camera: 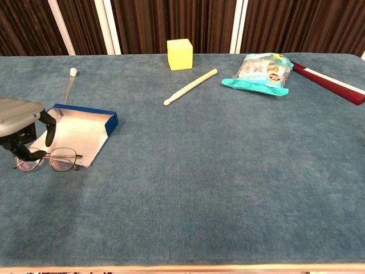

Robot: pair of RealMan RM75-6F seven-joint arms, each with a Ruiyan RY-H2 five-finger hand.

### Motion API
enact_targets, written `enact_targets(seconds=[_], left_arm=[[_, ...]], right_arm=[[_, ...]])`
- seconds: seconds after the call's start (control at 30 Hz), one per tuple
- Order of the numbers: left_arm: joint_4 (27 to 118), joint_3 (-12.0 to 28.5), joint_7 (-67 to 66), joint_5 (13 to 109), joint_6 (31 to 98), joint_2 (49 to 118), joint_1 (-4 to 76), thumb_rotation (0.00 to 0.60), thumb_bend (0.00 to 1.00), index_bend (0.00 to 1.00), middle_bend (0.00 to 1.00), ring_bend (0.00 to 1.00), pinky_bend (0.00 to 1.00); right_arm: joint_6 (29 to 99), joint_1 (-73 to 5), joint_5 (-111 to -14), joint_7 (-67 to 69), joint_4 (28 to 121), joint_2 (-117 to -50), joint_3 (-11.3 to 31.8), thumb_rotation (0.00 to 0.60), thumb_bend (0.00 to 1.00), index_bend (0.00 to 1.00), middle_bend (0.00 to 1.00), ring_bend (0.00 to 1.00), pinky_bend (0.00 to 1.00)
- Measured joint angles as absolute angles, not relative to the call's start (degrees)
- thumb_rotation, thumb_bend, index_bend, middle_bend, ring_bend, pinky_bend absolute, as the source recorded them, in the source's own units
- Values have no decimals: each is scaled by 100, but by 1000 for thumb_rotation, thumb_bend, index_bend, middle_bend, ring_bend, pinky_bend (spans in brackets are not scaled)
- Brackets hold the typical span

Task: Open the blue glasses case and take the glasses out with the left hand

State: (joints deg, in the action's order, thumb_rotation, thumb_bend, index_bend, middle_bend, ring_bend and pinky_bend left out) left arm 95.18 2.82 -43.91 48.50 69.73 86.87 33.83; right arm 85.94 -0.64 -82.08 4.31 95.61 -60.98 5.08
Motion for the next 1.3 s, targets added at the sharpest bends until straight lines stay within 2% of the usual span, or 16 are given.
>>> enact_targets(seconds=[0.87,1.17,1.3], left_arm=[[9215,350,-4426,4570,6874,8935,3363,600,363,541,1000,976,1000],[9153,370,-4466,4502,6858,9024,3371,600,474,606,1000,981,1000],[9191,375,-4419,4552,6877,9028,3357,600,480,610,1000,981,1000]], right_arm=[[8602,-60,-8220,439,9571,-6091,503,600,168,0,0,0,194],[8609,-55,-8226,454,9574,-6085,501,600,168,0,0,0,194],[8611,-53,-8226,451,9575,-6086,500,600,169,0,0,0,194]])
